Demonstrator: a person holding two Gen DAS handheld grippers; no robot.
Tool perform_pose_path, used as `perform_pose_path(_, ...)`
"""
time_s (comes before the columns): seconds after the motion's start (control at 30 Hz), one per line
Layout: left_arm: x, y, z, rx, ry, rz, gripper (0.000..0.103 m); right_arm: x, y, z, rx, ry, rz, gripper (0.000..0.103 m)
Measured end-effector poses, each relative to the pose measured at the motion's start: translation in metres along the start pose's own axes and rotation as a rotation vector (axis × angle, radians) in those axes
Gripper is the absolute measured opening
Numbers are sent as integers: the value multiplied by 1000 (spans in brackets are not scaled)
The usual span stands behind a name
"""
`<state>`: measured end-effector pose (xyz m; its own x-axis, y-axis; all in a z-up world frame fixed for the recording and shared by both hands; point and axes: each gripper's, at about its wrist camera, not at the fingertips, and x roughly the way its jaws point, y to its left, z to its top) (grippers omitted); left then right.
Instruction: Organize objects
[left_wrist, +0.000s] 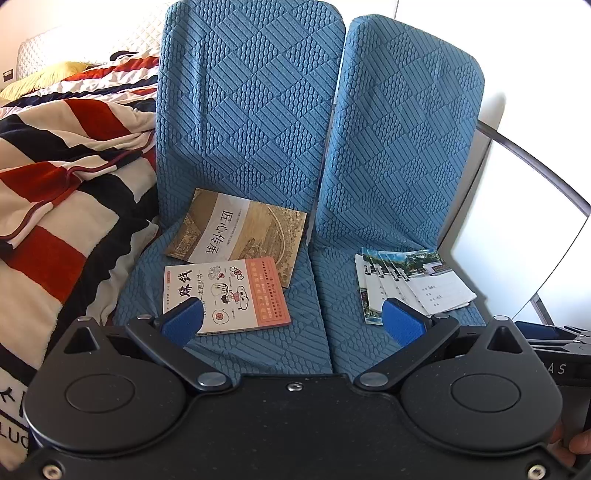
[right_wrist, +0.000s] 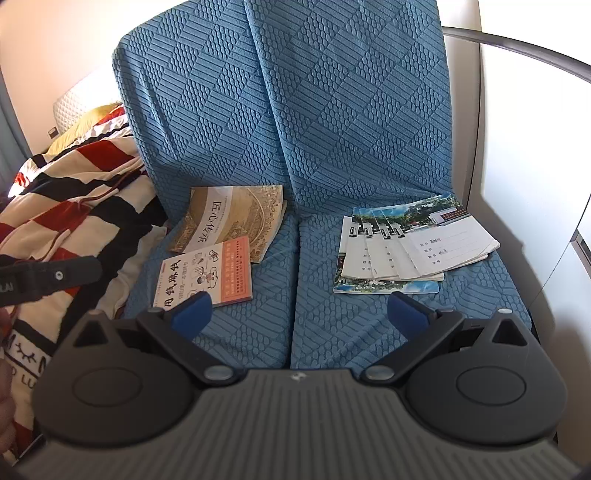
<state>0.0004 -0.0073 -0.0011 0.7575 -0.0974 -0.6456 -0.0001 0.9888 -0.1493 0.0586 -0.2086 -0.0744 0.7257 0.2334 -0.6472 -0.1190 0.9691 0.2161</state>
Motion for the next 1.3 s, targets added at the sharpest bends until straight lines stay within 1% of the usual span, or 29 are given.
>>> perform_pose_path(1.3, -3, 0, 2, 5, -12, -9, 103, -4, -5, -2, 8, -7, -10, 103)
